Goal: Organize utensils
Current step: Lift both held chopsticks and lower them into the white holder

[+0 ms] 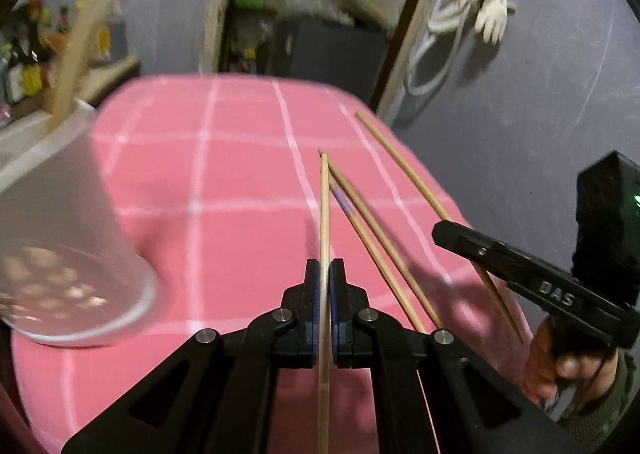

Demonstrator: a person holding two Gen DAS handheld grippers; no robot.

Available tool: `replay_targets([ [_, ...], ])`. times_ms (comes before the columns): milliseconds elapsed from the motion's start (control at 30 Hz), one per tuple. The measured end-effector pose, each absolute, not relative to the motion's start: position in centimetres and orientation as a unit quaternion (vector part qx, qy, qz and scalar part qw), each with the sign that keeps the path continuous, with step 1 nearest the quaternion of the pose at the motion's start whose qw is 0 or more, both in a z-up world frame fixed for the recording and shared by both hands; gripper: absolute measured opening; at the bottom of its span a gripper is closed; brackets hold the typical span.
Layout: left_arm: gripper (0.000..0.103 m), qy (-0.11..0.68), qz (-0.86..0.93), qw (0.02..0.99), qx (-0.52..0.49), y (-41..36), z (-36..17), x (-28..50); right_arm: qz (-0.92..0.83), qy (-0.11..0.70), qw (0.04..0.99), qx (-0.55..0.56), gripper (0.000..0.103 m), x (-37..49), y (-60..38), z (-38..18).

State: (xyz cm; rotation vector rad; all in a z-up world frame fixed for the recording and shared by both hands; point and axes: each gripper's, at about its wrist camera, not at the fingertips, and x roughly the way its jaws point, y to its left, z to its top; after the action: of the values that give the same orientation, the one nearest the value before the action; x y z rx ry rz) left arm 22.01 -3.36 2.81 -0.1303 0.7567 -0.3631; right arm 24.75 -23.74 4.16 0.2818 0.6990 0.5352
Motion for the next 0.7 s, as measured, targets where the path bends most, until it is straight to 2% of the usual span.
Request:
replay_targets([
  [133,0.003,0.313,-0.155,0.934,-0.074,-1.4,4.5,20.3,0.299,0.236,0.906,0.184,0.005,22.8,-21.7,5.7],
  [433,0.003,0.194,-0.103,0.971,-0.09,4.2,9.4,17.6,0.364,0.111,0.896,0.229,0.005,22.9,-14.9,9.0],
  [700,0.003,0.118,-0.029,0.984,-0.132,11.0,12.0,17.2,0.388,0.038,0.887,0.248,0.005,24.9,-9.7,11.7],
])
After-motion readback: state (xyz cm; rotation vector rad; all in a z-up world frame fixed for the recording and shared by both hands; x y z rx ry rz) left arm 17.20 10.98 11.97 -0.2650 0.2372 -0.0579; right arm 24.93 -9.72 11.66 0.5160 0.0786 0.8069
